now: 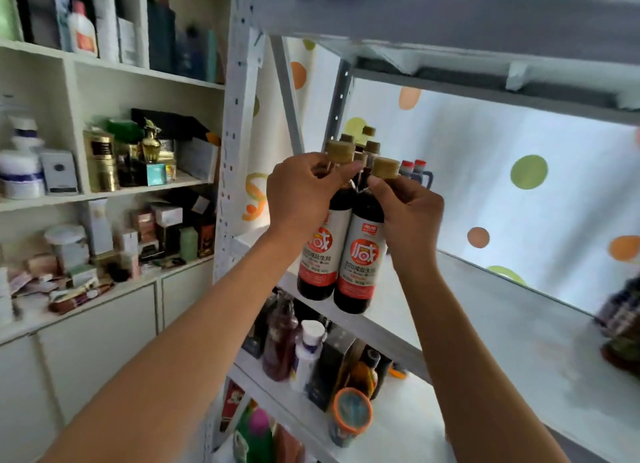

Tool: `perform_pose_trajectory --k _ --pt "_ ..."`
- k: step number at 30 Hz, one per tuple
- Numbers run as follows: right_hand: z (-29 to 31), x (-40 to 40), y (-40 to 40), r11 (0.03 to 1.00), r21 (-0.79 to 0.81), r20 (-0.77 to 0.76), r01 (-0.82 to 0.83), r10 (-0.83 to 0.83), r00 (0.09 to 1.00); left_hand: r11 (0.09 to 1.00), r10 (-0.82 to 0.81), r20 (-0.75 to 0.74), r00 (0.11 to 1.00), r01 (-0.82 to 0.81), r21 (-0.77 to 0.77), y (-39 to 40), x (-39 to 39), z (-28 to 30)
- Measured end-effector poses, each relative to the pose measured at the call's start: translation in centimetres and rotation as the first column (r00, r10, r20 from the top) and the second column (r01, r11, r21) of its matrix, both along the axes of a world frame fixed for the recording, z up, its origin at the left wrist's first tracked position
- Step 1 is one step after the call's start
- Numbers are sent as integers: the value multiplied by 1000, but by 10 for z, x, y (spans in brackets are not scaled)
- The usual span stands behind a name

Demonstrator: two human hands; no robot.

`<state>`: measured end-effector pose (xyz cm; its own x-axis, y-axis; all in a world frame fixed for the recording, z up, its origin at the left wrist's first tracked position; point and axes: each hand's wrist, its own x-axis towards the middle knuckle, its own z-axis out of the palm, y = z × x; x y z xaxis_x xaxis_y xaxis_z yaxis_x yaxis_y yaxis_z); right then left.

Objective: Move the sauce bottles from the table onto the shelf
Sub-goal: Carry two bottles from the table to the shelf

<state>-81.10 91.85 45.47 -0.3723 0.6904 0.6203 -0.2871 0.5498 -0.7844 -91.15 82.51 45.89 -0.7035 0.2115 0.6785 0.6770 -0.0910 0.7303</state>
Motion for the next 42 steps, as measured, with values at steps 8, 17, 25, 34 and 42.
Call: perform_pose_trajectory --k 8,17,25,34,42 --pt "-10 -20 45 993 -18 -3 118 -119 993 999 9 -36 999 -11 -33 46 -8 -7" --pt "-17 -29 63 985 124 136 117 -134 982 998 -56 78 995 58 -26 63 -21 -32" --pt "-66 8 66 981 -102 434 -166 194 880 972 -185 232 955 212 -100 55 -20 -107" --pt "-106 -5 70 999 -23 505 32 -16 863 964 -109 284 953 171 -205 47 -21 -126" --pt "-105 -28 74 995 -34 487 98 -69 871 984 -56 247 967 96 -151 39 -37 -132"
